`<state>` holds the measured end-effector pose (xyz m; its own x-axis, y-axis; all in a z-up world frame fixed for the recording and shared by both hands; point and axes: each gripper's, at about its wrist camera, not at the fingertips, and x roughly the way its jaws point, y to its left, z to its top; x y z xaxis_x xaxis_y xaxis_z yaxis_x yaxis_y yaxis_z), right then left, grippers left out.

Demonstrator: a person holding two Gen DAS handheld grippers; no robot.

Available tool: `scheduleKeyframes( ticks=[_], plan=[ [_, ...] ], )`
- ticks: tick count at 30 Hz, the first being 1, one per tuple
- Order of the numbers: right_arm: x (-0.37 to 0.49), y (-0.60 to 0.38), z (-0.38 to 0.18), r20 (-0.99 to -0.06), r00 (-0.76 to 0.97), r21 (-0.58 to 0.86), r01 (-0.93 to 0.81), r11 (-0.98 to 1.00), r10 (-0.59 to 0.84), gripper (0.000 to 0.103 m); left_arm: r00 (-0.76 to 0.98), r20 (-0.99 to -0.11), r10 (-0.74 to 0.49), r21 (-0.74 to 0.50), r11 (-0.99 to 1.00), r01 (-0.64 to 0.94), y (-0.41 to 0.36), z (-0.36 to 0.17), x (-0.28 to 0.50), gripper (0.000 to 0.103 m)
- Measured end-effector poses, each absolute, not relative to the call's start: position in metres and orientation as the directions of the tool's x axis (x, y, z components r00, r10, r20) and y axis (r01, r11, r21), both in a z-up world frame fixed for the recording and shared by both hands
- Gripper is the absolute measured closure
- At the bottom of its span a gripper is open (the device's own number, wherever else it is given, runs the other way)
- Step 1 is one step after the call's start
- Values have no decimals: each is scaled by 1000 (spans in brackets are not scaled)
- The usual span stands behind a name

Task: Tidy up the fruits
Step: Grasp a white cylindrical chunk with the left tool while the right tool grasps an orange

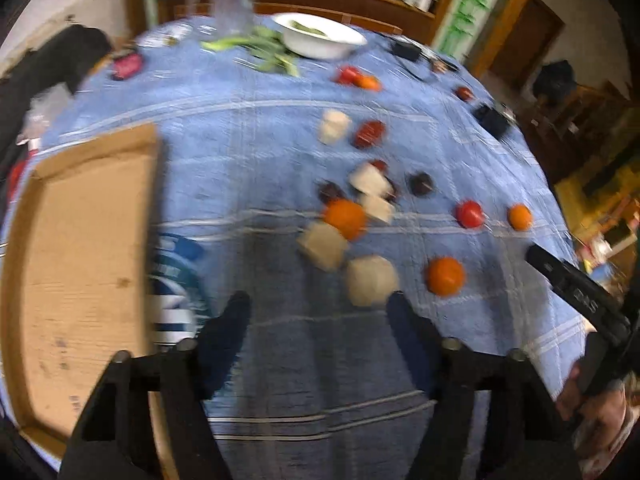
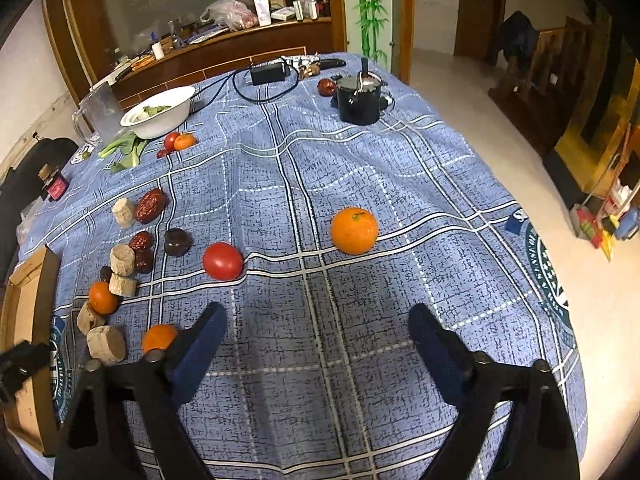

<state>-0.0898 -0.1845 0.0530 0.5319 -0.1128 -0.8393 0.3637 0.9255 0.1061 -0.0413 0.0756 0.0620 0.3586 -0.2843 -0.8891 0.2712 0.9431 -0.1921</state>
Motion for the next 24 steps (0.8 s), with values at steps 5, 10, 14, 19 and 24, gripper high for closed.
scheduleKeyframes(
  ticks=[5,10,14,19,24],
  plan=[
    [-82,-173,43,-852,524,184,267,946,18,23,334,-888,-317,-216,927,307,54,50,-40,40],
    [-68,-142,42,-844,515,238,109,965,150,23,324,-892,-316,-210,923,323,44,37,-30,41],
    [-57,-117,31,-847,472,279,5,960,244,28,252,-904,-346,-267,916,298,46,20,-22,69],
    [-48,-110,15,-851,435,319,-17,948,294,46,260,-894,-365,-292,915,280,51,21,-23,70],
    [-47,-110,13,-843,437,336,-28,941,314,60,272,-897,-348,-272,921,279,45,21,-21,70]
  ],
)
